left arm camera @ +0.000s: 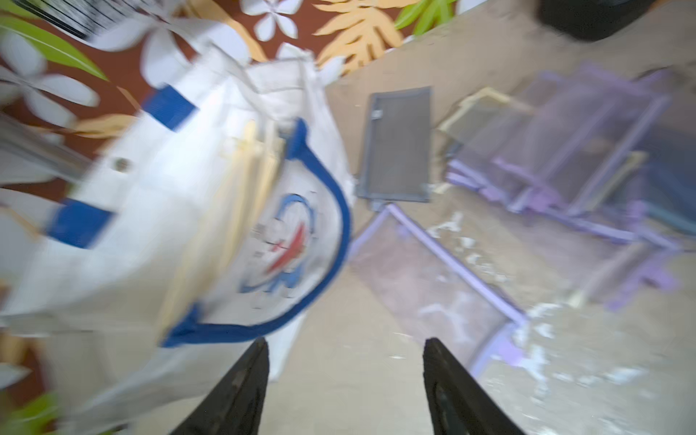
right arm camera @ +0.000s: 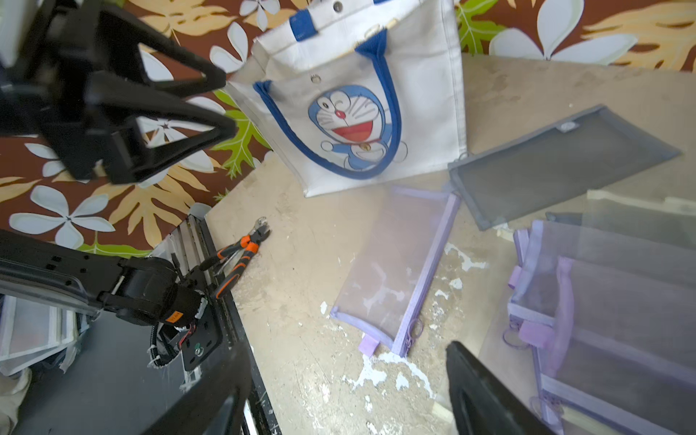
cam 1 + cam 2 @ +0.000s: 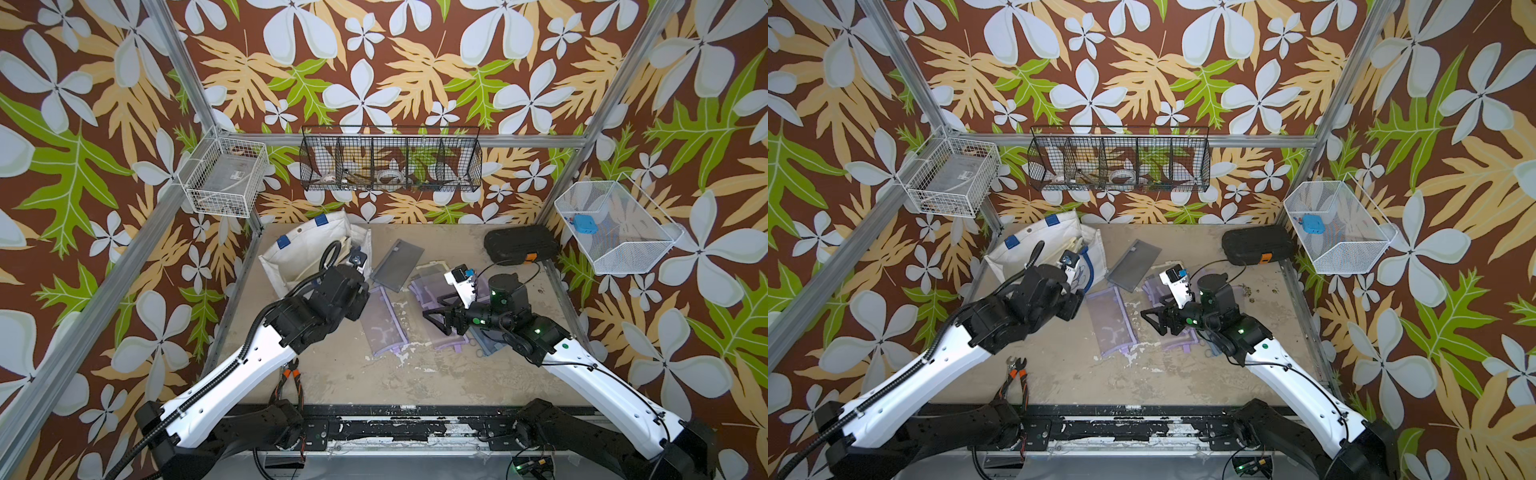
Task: Put the pencil pouch into the canvas bag
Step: Place the pencil case in the canvas bag.
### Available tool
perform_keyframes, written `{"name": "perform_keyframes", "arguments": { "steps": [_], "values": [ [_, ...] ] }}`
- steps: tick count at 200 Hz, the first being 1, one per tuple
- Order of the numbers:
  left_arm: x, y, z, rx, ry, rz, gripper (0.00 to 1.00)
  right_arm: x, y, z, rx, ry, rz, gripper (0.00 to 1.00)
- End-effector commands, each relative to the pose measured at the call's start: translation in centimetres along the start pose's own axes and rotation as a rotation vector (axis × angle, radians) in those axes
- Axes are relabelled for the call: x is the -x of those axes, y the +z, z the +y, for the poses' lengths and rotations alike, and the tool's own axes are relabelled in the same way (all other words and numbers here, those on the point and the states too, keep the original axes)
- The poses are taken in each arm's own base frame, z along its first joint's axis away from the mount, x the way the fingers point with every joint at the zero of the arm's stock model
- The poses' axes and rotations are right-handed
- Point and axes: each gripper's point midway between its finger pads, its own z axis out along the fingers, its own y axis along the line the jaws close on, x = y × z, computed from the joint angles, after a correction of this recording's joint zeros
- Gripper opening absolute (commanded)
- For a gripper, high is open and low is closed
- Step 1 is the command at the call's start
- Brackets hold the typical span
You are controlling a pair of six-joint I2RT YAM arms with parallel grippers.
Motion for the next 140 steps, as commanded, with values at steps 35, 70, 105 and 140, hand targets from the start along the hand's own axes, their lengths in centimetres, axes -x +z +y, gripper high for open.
{"name": "perform_keyframes", "arguments": {
  "steps": [35, 70, 105, 140],
  "values": [
    [-5.6, 3.7, -6.5, -0.371, -0.441, 0.000, 0.66, -3.6, 4.1, -3.0, -0.024, 0.062, 0.107, 0.79],
    [-7.3, 6.2, -6.7, -0.453, -0.551, -0.013, 0.65, -6.0, 6.5, -4.5, -0.031, 0.106, 0.172, 0.76],
    [-9.3, 8.8, -4.2, -0.408, -0.634, -0.001, 0.63, -8.9, 9.7, -5.6, -0.063, 0.107, 0.258, 0.74],
    [-12.8, 11.3, -3.1, -0.360, -0.653, 0.054, 0.61, -11.1, 12.6, -5.8, -0.045, 0.158, 0.300, 0.71]
  ]
}}
